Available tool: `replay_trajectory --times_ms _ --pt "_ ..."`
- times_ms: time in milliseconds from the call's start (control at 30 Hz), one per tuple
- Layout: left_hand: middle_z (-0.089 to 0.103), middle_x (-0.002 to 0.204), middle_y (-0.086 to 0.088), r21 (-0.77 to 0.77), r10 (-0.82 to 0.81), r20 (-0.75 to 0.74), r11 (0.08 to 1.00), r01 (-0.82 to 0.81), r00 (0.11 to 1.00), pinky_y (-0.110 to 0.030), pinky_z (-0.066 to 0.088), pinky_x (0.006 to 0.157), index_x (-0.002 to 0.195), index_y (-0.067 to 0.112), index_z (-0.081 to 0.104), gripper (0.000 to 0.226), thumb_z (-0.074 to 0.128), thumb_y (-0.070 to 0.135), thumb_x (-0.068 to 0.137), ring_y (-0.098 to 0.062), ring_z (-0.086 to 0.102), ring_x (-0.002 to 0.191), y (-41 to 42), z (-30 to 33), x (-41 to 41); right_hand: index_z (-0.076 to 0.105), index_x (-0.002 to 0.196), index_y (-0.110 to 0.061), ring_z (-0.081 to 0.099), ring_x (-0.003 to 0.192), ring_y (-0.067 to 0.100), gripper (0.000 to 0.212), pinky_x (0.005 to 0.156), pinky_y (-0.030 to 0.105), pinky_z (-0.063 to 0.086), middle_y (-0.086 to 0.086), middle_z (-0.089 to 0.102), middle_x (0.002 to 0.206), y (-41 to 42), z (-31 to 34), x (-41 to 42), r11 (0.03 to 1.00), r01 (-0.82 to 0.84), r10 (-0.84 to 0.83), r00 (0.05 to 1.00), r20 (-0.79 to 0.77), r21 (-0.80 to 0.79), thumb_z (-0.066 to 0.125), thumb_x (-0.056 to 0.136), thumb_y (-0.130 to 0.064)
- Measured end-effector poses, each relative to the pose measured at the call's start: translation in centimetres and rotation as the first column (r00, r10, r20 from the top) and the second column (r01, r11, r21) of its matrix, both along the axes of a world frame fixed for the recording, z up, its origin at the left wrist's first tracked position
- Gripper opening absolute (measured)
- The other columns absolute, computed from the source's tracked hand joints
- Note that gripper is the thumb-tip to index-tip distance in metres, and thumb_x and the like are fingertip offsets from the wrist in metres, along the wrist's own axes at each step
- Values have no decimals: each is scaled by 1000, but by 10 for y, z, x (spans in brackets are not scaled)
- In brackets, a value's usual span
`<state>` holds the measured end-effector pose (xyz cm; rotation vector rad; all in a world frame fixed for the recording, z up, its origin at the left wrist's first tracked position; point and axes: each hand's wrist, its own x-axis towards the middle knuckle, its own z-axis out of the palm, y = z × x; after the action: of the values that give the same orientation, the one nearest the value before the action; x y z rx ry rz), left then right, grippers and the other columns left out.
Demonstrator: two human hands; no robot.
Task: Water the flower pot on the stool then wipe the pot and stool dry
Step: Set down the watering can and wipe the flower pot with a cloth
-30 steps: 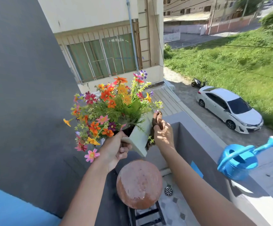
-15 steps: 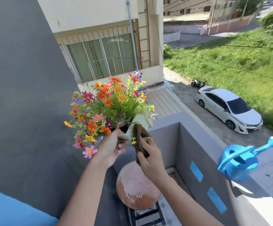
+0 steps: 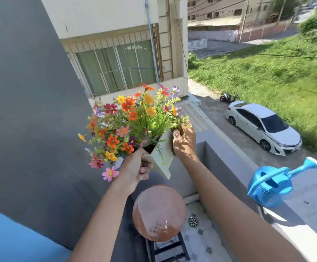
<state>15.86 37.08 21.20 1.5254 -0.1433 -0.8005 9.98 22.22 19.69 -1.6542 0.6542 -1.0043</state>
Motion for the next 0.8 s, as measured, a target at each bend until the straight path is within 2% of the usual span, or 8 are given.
replay_trajectory --times_ms 33,133,267,367,500,567,700,800 --pt "49 52 -7 -10 4 -11 1000 -4 1000 -21 16 39 64 11 48 21 48 15 85 -11 25 42 -1 2 1 52 124 5 53 96 18 30 80 26 41 28 54 121 7 -2 0 1000 6 -7 999 50 22 50 94 2" --pt "48 53 -8 -62 28 -54 998 -31 998 -22 16 39 61 14 48 26 44 12 87 -12 24 42 -3 10 4 63 118 -3 51 91 14 35 79 20 38 8 59 99 37 -15 -4 981 -25 37 997 63 -192 51 85 2" --pt "44 57 -9 -122 39 -77 991 -48 996 -21 15 37 72 17 48 18 41 12 88 -11 24 39 -4 14 11 61 130 -8 50 103 8 59 88 12 38 8 54 105 60 -54 -33 910 -182 201 979 14 -372 54 76 15" --pt "47 57 -12 -124 48 -66 991 -56 997 -18 17 33 76 11 48 16 42 14 90 -10 27 35 -3 12 14 62 129 -12 45 99 -6 58 82 8 37 6 52 102 54 -77 -41 944 -143 139 990 -33 -298 51 77 11" --pt "48 58 -12 -80 49 -26 996 -51 998 -18 19 31 86 15 52 12 42 17 92 -10 28 35 -8 12 7 68 108 -7 48 91 2 37 75 28 38 4 53 93 51 -61 -32 976 -102 106 994 11 -193 45 78 -2" --pt "51 54 -9 -64 50 -5 997 -50 999 -17 18 32 88 24 56 16 42 17 92 -11 28 37 -11 14 2 64 123 -18 51 91 15 48 74 31 44 2 53 96 55 -39 -27 968 -131 153 984 86 -214 46 82 1" --pt "50 59 -8 -60 42 1 997 -42 999 -16 17 33 77 21 54 17 44 15 90 -14 25 47 -11 16 -2 60 129 -11 53 106 11 46 91 18 42 5 58 111 43 -11 -15 972 -74 105 986 128 -223 48 89 8" --pt "47 58 -11 -5 18 60 1000 -17 998 -18 13 37 67 13 51 20 44 14 87 -11 25 43 -4 14 0 62 114 -9 52 89 -9 24 84 13 40 1 56 104 15 -5 -13 994 41 -31 994 105 -96 50 94 -5"
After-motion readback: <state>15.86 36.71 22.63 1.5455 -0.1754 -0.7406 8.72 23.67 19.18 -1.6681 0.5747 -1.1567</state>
